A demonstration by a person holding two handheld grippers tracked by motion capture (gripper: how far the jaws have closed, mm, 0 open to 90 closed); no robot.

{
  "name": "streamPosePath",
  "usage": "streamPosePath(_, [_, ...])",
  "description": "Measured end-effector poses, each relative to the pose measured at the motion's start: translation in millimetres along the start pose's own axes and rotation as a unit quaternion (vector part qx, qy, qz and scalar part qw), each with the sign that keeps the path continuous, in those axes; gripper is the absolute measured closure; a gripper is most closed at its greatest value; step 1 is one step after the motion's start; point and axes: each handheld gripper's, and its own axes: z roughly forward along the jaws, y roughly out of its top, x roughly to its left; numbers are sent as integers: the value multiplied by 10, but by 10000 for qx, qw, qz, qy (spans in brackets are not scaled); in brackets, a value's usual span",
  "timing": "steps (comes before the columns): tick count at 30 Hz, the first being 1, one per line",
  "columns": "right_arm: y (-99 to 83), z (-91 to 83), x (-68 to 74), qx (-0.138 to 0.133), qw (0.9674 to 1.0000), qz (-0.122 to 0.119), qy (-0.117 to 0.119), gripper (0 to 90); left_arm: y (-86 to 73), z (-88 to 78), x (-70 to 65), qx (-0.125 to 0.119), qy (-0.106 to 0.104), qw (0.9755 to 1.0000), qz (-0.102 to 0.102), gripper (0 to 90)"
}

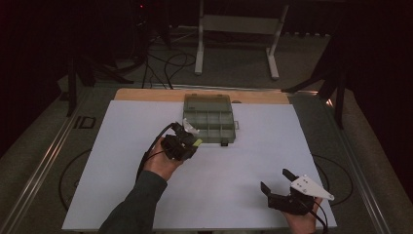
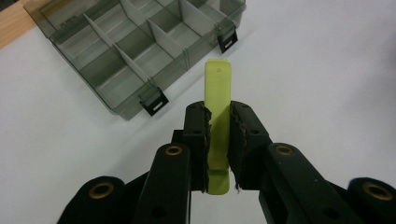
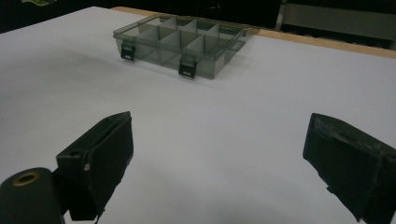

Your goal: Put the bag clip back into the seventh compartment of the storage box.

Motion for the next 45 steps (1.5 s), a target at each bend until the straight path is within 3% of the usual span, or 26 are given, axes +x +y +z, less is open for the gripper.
streamPosePath(17, [-3, 6, 6, -19, 10000, 4, -15, 81, 183, 108, 103, -63, -48, 9998, -202, 790])
streamPosePath(45, [-7, -6, -17, -79, 9999, 72, -38, 81, 517, 248, 225, -103, 143, 9998, -121, 790])
